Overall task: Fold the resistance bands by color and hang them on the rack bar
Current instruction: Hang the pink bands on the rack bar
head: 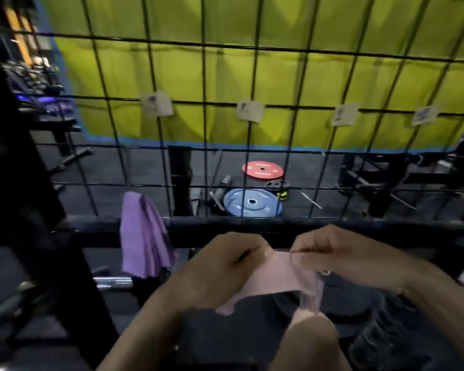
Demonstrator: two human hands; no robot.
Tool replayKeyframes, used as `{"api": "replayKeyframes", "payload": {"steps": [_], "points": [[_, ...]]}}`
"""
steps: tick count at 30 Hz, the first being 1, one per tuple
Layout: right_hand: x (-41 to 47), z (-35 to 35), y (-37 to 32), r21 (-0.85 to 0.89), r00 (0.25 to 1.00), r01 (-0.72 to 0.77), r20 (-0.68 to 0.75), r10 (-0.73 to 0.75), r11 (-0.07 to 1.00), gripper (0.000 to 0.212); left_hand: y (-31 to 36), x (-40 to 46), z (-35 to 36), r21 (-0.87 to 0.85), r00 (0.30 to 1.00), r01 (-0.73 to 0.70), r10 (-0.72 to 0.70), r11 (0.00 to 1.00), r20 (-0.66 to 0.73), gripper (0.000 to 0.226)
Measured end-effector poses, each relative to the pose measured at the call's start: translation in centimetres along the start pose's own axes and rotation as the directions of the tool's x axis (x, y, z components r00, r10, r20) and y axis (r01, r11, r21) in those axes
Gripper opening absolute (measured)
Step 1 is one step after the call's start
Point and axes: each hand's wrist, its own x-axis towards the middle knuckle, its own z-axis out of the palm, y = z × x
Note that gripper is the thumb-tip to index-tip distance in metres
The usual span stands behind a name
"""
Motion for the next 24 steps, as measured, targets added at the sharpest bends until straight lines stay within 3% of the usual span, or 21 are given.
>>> {"api": "replayKeyframes", "payload": {"steps": [4, 7, 9, 15, 20, 24], "points": [[1.9, 0.5, -3.2, -0.009, 0.993, 0.117, -0.024, -0.117, 0.993, 0.026, 0.2, -2.3, -1.6, -0.064, 0.978, 0.056, -0.067, 0.996, -0.197, 0.021], [4.1, -0.3, -5.4, -0.063, 0.979, 0.17, -0.107, -0.176, 0.983, 0.018, 0.4, -1.7, -3.0, -0.16, 0.909, 0.054, -0.115, 0.986, -0.4, 0.009], [5.4, -1.0, -6.7, -0.063, 0.973, 0.149, -0.167, -0.158, 0.987, 0.018, 0.3, -0.7, -3.9, -0.192, 0.871, 0.058, -0.144, 0.98, -0.47, 0.017], [8.1, -1.8, -8.2, -0.096, 0.974, 0.065, -0.208, -0.084, 0.993, 0.02, -1.2, 1.6, -5.5, -0.149, 0.832, 0.174, -0.226, 0.973, -0.507, 0.019], [9.1, -1.8, -8.5, 0.043, 0.981, 0.02, -0.192, -0.012, 0.999, 0.021, -2.4, 2.4, -5.9, -0.043, 0.866, 0.183, -0.181, 0.982, -0.466, 0.017], [9.8, -1.6, -8.4, 0.224, 0.985, -0.013, -0.164, 0.051, 0.975, 0.017, -2.7, 2.4, -6.4, -0.092, 0.899, 0.158, -0.182, 0.983, -0.398, 0.024]]}}
